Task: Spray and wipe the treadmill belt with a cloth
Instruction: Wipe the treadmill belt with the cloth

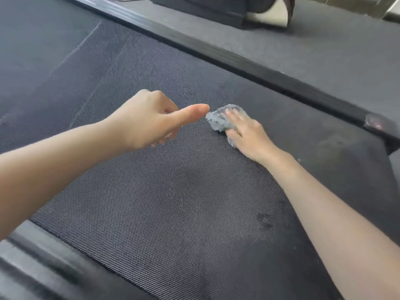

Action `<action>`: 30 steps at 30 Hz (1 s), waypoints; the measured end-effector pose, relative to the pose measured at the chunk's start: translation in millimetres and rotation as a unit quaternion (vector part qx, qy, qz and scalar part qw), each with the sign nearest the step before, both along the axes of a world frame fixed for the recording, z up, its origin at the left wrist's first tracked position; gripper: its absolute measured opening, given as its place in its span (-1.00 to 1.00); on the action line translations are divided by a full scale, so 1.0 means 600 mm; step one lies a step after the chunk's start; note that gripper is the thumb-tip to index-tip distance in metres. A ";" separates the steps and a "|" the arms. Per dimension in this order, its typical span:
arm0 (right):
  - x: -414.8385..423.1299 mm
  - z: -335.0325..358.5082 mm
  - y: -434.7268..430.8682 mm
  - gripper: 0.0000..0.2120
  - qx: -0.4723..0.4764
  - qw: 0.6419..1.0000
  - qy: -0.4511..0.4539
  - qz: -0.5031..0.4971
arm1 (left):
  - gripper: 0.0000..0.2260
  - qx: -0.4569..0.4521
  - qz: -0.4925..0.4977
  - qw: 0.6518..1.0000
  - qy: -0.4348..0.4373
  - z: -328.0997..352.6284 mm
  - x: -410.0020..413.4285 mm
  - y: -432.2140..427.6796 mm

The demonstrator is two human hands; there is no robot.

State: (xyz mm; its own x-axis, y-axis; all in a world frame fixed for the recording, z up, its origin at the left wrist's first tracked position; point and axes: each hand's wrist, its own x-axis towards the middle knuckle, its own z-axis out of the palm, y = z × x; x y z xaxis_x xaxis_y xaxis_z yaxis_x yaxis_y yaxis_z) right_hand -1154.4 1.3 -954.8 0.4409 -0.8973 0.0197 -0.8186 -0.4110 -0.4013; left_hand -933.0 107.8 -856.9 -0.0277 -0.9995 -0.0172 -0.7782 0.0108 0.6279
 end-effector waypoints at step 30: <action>0.007 0.026 0.425 -0.48 0.067 0.992 0.059 0.090 | -0.20 -0.021 -0.162 0.986 0.042 -0.005 0.061 0.079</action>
